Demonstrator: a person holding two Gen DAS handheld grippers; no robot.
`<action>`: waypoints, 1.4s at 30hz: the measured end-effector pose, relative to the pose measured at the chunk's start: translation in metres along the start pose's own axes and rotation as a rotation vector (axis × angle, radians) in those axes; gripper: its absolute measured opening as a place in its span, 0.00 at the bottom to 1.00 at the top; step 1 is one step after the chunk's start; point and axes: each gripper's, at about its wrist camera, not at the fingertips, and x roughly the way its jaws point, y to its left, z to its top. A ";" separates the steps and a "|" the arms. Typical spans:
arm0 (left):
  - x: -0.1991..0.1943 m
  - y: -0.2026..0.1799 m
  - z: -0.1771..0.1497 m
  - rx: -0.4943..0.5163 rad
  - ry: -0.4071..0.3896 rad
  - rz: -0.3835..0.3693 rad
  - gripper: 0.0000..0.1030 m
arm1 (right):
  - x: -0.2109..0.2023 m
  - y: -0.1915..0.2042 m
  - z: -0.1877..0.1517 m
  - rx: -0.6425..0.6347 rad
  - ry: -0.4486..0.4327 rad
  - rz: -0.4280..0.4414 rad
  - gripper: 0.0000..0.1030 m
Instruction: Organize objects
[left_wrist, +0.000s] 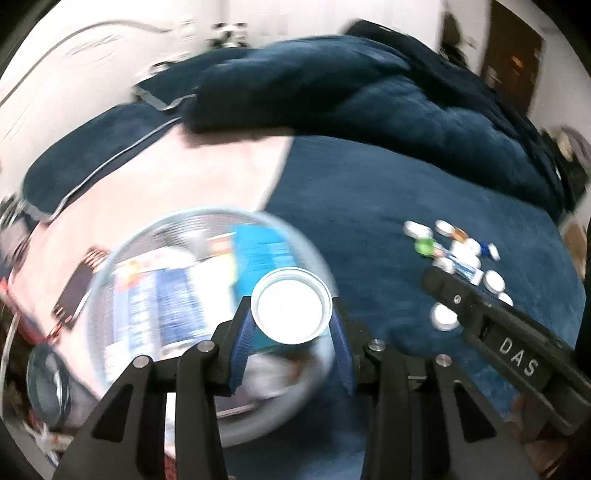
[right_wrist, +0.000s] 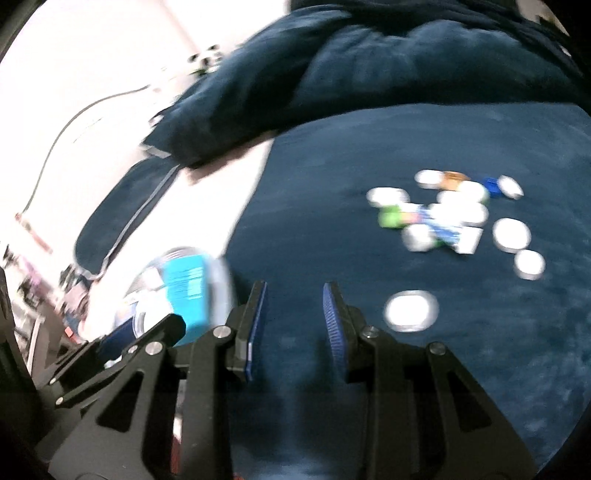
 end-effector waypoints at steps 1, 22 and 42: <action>-0.004 0.016 -0.002 -0.026 -0.001 0.011 0.40 | 0.003 0.016 -0.002 -0.025 0.006 0.019 0.32; 0.007 0.106 -0.019 -0.195 0.030 0.012 0.86 | 0.061 0.089 -0.018 -0.020 0.154 0.182 0.84; -0.021 0.103 -0.043 -0.188 0.021 0.102 0.99 | 0.030 0.065 -0.027 -0.024 0.122 0.118 1.00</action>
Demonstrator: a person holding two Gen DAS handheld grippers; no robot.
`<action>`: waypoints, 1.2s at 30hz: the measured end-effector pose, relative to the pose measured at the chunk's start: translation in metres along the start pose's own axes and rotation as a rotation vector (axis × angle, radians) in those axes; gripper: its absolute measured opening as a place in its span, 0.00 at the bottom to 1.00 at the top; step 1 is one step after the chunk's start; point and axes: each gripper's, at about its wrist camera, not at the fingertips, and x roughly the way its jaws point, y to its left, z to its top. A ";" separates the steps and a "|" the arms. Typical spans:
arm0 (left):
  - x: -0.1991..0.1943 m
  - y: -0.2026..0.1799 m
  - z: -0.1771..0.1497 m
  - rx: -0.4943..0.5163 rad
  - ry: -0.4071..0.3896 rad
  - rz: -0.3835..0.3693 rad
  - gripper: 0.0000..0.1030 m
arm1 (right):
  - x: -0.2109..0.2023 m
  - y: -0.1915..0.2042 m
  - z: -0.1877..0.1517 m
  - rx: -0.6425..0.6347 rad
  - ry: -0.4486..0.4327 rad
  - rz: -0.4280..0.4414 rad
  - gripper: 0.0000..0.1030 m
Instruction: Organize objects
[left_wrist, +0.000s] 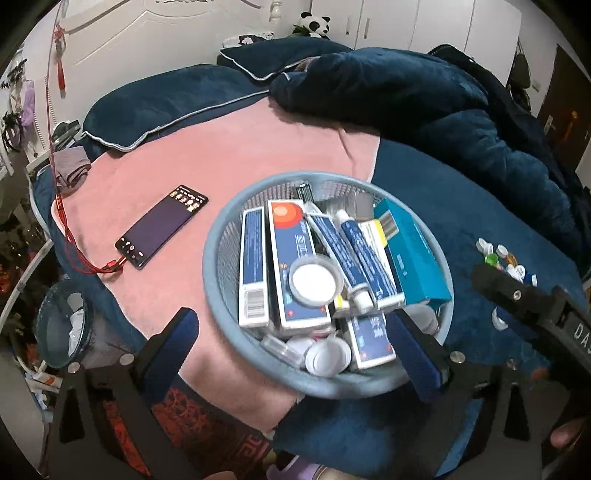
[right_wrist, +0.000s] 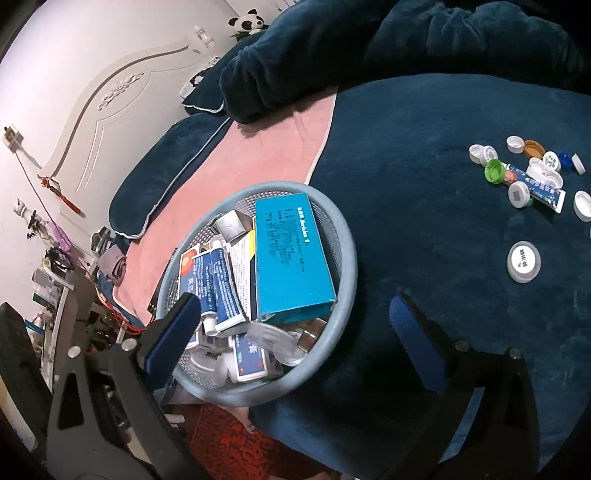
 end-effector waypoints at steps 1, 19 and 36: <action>-0.001 0.000 -0.003 0.001 0.002 0.008 0.99 | -0.001 0.000 -0.001 -0.007 -0.004 -0.004 1.00; -0.010 -0.002 -0.021 -0.055 -0.012 -0.032 0.99 | -0.019 -0.005 -0.021 -0.139 -0.054 -0.035 1.00; -0.014 -0.018 -0.025 -0.008 -0.039 -0.003 0.99 | -0.027 -0.010 -0.034 -0.181 -0.059 -0.077 1.00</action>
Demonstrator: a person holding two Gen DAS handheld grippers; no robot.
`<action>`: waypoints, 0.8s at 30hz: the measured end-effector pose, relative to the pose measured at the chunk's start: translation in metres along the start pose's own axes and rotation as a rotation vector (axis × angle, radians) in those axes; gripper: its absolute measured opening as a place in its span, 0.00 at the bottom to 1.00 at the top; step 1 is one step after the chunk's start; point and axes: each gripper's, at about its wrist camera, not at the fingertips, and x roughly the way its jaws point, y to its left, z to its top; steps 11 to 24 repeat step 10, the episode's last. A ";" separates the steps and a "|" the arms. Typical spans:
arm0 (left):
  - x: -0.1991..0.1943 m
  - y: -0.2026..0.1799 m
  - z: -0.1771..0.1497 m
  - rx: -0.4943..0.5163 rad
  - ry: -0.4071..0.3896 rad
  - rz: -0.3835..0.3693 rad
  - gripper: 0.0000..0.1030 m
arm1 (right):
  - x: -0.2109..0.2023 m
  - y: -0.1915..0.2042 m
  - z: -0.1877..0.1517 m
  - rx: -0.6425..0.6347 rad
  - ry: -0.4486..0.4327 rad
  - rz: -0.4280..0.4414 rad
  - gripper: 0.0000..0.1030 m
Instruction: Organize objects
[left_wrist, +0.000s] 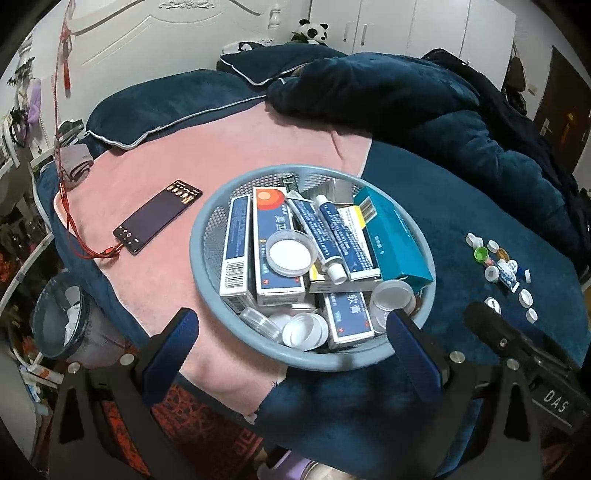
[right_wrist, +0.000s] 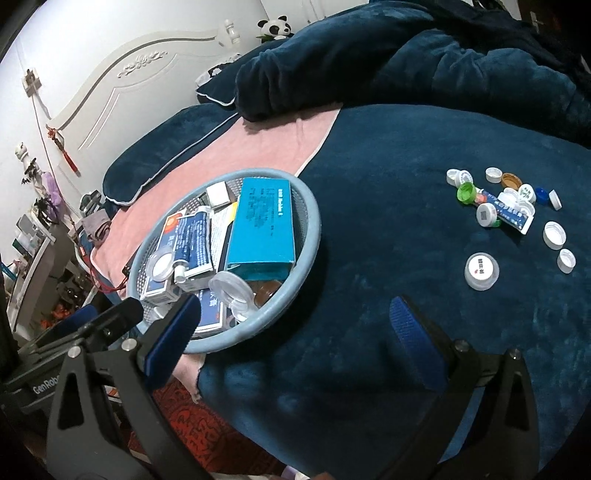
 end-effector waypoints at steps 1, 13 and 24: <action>0.000 -0.002 0.000 0.004 -0.001 -0.001 0.99 | -0.002 0.000 0.000 -0.001 -0.005 0.000 1.00; -0.004 -0.016 -0.003 0.034 -0.008 -0.015 0.99 | -0.017 -0.016 -0.004 0.003 -0.063 0.015 1.00; -0.004 -0.016 -0.003 0.034 -0.008 -0.015 0.99 | -0.017 -0.016 -0.004 0.003 -0.063 0.015 1.00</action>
